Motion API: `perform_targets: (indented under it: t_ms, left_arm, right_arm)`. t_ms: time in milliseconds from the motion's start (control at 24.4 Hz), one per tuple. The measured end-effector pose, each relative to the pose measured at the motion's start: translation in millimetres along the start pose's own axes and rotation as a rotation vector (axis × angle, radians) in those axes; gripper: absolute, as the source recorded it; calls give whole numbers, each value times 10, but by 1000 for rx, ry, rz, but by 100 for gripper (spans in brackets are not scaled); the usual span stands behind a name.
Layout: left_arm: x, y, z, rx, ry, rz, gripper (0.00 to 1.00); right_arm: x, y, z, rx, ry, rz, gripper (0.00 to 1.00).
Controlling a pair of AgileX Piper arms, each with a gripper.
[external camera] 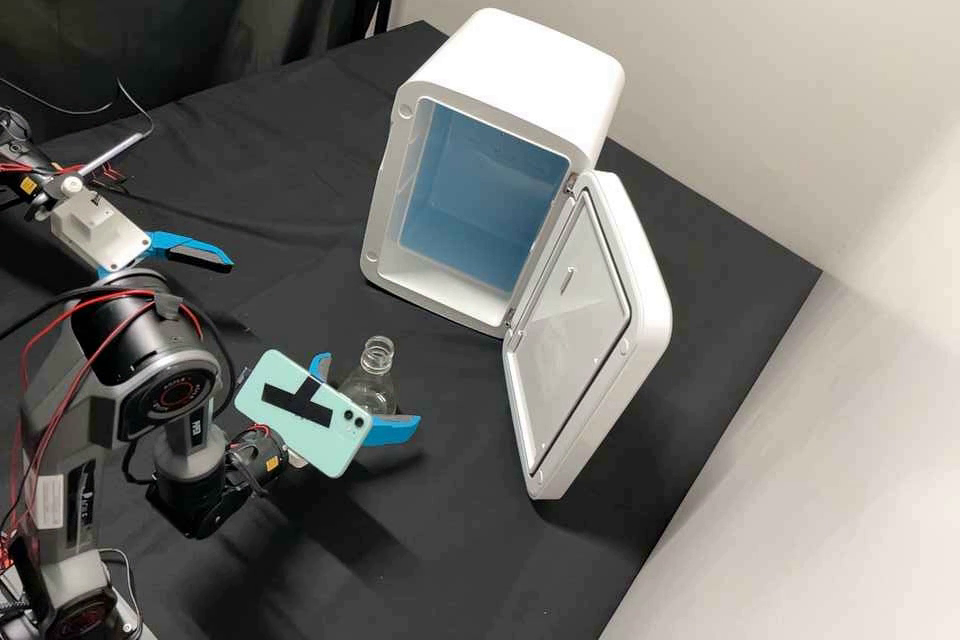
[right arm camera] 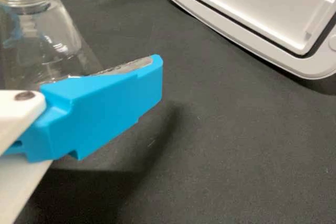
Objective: Place the flask in the incubator
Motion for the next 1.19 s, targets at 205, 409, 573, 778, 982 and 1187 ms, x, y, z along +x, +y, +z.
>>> perform_targets:
  t_ms: [205, 409, 573, 778, 982, 1187]
  left_arm:
    - [0, 0, 0, 7, 0, 0, 100]
    - [0, 0, 0, 7, 0, 0, 100]
    - [0, 1, 0, 7, 0, 2, 100]
    - [0, 2, -2, 13, 3, 2, 100]
    - [2, 2, 21, 13, -5, 4, 100]
    - [2, 2, 21, 13, -5, 4, 100]
  right_arm:
    - [74, -6, -29, 0, 1, 6, 100]
    - [173, 14, -64, -3, 5, 26, 100]
    - [219, 19, -83, -1, 7, 37, 100]
    - [291, -15, -70, -21, 7, 23, 100]
    - [302, -30, -56, -21, 2, 16, 100]
    - [302, -29, -58, -21, 3, 18, 100]
